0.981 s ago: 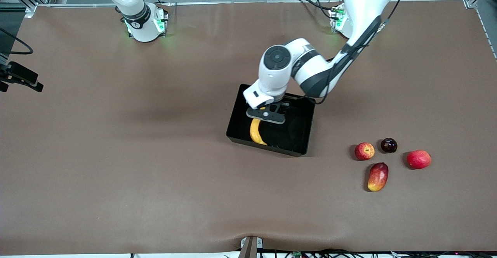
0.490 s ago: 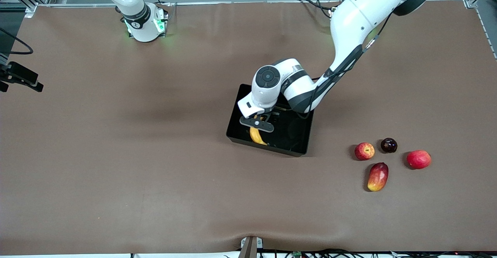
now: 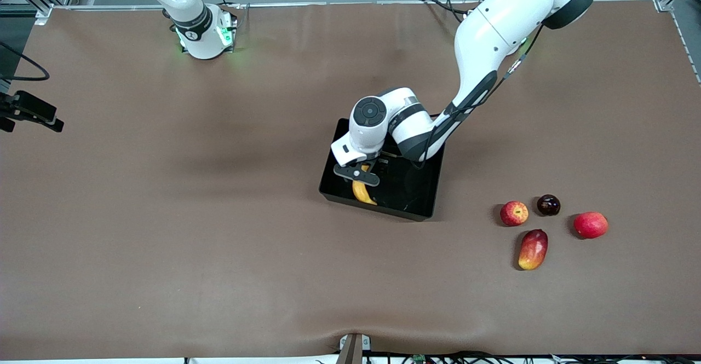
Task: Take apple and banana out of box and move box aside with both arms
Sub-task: 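Reach the left gripper into the box and grasp the banana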
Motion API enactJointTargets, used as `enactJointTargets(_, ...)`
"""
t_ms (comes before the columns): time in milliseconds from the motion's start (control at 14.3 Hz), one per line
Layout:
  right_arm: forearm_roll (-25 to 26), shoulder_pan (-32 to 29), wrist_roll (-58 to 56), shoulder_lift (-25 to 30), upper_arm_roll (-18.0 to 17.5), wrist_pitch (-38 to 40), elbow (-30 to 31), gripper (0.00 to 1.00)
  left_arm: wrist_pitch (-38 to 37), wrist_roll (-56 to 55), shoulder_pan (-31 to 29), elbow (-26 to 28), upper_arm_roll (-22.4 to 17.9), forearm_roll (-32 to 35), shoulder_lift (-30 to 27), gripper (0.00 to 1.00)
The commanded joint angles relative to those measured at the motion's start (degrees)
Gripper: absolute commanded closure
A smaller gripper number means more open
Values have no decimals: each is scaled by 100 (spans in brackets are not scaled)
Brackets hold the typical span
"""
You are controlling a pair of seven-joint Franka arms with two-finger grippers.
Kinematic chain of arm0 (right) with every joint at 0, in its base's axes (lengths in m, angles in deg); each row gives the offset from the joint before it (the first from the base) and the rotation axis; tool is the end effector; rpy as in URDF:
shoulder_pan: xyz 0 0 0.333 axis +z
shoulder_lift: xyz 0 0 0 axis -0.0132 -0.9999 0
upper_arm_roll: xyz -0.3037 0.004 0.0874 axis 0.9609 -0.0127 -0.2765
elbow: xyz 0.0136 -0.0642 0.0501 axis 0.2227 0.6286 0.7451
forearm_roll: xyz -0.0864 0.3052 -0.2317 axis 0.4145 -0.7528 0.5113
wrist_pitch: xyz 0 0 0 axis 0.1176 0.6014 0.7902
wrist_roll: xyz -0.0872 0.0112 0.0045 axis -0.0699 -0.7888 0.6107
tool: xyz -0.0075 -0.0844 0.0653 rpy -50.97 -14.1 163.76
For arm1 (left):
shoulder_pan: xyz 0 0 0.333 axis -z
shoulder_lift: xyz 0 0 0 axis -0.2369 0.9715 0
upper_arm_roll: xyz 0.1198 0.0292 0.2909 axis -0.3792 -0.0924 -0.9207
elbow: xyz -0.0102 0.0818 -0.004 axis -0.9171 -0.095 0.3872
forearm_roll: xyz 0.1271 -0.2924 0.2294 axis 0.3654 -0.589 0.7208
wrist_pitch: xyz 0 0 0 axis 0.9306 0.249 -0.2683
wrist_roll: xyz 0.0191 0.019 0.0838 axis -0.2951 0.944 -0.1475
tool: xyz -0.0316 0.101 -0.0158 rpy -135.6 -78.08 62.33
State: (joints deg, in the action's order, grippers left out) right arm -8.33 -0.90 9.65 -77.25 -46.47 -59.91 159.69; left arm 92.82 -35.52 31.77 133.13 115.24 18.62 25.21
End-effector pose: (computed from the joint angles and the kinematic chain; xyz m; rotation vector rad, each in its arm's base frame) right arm 0.5679 -0.0556 0.6300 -3.1184 0.0375 -0.0083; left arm 0.4895 -0.4923 0.1934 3.0564 -0.5025 0.0064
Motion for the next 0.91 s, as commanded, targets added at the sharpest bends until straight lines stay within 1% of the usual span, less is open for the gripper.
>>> enactJointTargets(0,-25,-10,-41,-22,-24,2,-42,0,53,-100,144,-109,-51,140,113,81)
enactJointTargets(70,-25,-10,-41,-22,-15,2,-42,0,53,-100,153,-109,-51,140,113,100)
enactJointTargets(280,-200,-10,-41,-57,-24,2,-42,0,-69,-73,179,-213,-51,148,-62,100)
enactJointTargets(490,-446,86,-41,-75,-24,2,-42,0,-692,-64,162,-468,-25,149,-230,100)
enactJointTargets(630,-429,341,3,-101,-24,2,-42,0,-1114,-56,109,-662,63,122,-352,100)
enactJointTargets(840,-420,377,-59,-486,-24,-120,-51,0,-1501,-29,-66,-864,90,52,-555,100)
